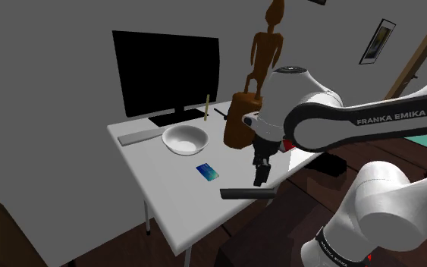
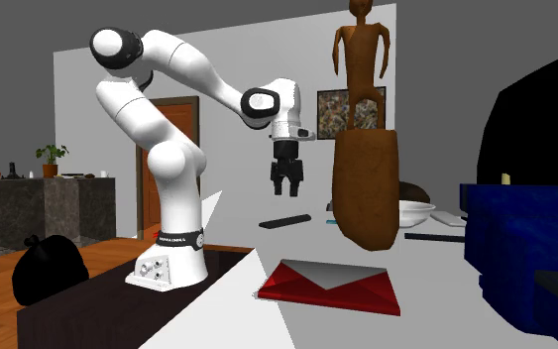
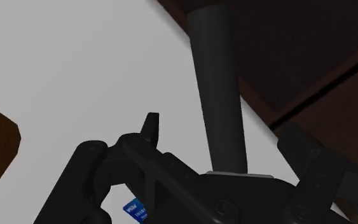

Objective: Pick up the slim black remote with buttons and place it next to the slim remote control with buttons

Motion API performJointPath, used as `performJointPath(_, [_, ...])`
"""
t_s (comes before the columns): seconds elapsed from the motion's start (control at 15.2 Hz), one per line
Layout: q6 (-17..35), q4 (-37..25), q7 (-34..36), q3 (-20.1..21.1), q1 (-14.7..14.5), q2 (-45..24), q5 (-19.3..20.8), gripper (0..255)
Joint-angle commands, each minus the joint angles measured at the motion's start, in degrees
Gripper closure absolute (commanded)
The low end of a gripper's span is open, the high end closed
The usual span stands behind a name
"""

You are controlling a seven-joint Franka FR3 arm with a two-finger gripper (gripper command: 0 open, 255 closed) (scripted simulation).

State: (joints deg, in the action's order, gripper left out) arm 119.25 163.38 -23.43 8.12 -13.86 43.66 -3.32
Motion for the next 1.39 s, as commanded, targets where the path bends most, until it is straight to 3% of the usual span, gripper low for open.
performJointPath(0.0, [7.1,3.7,-2.8,1.4,-2.7,-1.1,0.2,0])
performJointPath(0.13, [12.0,5.8,-4.7,2.2,-4.2,-2.5,0.7,0])
performJointPath(0.59, [21.3,8.5,-4.3,2.9,-3.3,-9.1,1.1,0])
performJointPath(1.12, [21.3,8.5,-4.3,2.9,-3.3,-9.1,1.1,0])
performJointPath(1.19, [21.3,8.5,-4.3,2.9,-3.3,-9.1,1.1,255])
performJointPath(1.32, [21.3,8.5,-4.3,2.9,-3.3,-9.1,1.1,255])
